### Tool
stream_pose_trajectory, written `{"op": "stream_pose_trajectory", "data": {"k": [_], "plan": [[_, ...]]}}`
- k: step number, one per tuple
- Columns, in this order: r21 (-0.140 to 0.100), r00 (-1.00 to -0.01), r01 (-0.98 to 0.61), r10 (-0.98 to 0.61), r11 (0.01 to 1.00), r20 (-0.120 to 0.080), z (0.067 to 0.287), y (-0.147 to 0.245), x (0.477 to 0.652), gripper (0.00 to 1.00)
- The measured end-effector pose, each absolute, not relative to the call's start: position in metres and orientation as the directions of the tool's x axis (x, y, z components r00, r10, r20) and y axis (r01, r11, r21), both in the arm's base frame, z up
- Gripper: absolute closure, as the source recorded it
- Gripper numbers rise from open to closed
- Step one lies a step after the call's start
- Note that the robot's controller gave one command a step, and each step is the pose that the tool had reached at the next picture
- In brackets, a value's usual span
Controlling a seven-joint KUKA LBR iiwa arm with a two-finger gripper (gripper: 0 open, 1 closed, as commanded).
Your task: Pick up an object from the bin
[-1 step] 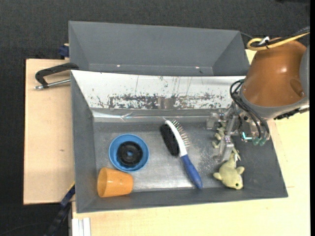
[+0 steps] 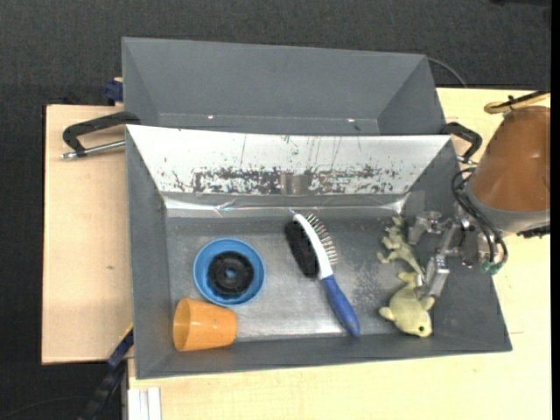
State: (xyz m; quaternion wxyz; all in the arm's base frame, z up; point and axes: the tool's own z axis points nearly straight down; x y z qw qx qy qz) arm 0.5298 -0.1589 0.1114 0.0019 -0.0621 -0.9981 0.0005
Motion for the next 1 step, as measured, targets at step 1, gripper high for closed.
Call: {"op": "stream_pose_trajectory", "data": {"k": [1], "plan": [[-0.002, -0.969, -0.248, -0.248, 0.969, -0.007, 0.0854, -0.1524, 0.4982, 0.00]]}}
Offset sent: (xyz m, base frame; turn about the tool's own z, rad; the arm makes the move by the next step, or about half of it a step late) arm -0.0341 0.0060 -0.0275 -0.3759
